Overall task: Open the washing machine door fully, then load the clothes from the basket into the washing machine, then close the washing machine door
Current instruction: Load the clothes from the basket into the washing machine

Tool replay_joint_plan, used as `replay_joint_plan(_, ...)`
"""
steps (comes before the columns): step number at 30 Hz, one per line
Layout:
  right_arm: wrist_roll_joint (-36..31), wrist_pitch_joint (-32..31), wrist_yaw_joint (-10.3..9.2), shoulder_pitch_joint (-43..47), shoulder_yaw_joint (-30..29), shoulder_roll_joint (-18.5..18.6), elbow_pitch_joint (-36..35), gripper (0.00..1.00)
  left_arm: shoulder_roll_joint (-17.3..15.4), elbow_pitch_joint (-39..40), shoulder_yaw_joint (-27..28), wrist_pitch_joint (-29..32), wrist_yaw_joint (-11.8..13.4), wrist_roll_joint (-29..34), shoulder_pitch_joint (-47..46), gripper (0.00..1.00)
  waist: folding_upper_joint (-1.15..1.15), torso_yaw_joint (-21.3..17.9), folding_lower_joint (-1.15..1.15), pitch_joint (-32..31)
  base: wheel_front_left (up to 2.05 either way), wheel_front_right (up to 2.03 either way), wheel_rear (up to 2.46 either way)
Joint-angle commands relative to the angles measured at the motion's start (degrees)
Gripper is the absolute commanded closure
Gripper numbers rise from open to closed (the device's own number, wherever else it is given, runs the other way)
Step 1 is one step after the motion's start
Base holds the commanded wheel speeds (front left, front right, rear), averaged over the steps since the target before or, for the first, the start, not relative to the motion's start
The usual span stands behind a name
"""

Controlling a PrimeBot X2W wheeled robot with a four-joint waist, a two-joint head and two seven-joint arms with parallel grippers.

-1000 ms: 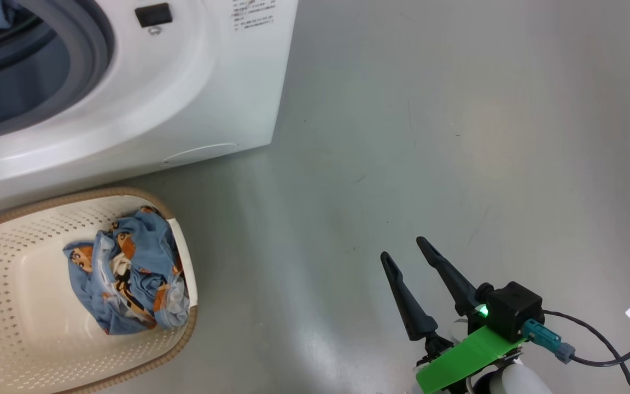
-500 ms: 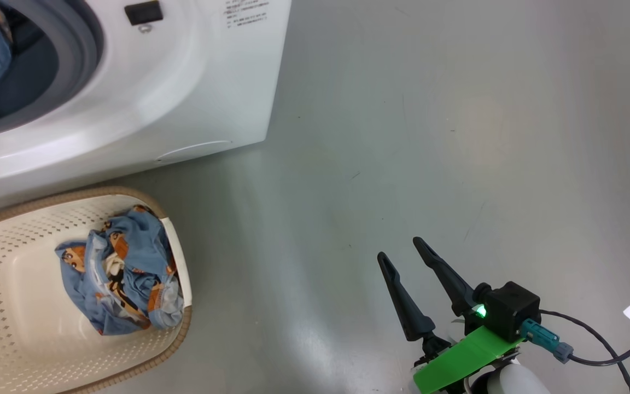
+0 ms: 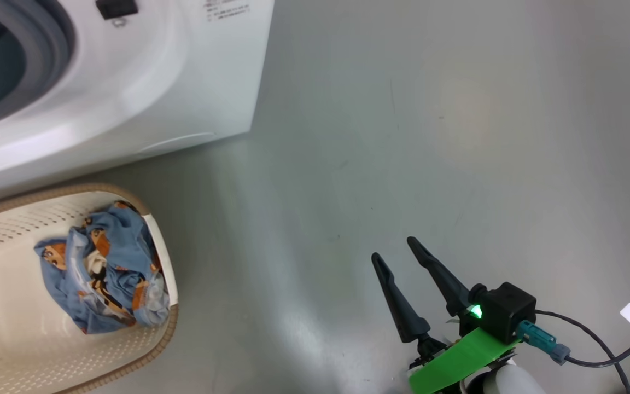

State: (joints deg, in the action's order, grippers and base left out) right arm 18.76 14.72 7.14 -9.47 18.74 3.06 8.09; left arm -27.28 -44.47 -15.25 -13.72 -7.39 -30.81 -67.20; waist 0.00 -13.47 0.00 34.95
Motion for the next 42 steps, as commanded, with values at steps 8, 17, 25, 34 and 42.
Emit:
replay_joint_plan(8,0.59,0.28,0.35,1.58,2.89,-0.18,-2.07,0.00,-6.90,4.71,-1.20,-1.11,-0.09,-5.52,-4.32,1.00,0.00,-1.75,0.00,4.28,0.00,0.00,0.00)
replay_joint_plan(17,0.99,0.28,0.35,1.69,4.38,-0.18,-3.61,0.00,-11.34,9.82,-2.44,-1.26,-0.10,-9.81,-9.17,1.00,0.00,-3.84,0.00,8.96,0.00,0.00,0.00)
replay_joint_plan(25,1.13,0.28,0.35,2.14,5.02,-0.18,-4.16,0.00,-14.07,9.49,-3.58,-1.27,-0.10,-11.38,-10.66,1.00,0.00,-4.97,0.00,10.73,0.00,0.00,0.00)
replay_joint_plan(34,1.39,0.28,0.35,1.55,5.08,-0.18,-3.82,0.00,-14.95,8.28,-4.64,-1.27,-0.10,-13.17,-11.98,0.00,0.00,-4.67,0.00,10.85,0.00,0.00,0.00)
replay_joint_plan(42,0.95,0.28,0.35,0.63,3.93,-0.18,-3.06,0.00,-12.29,8.91,-4.67,-1.28,-0.10,-12.21,-9.38,0.00,0.00,-2.73,0.00,8.57,0.00,0.00,0.00)
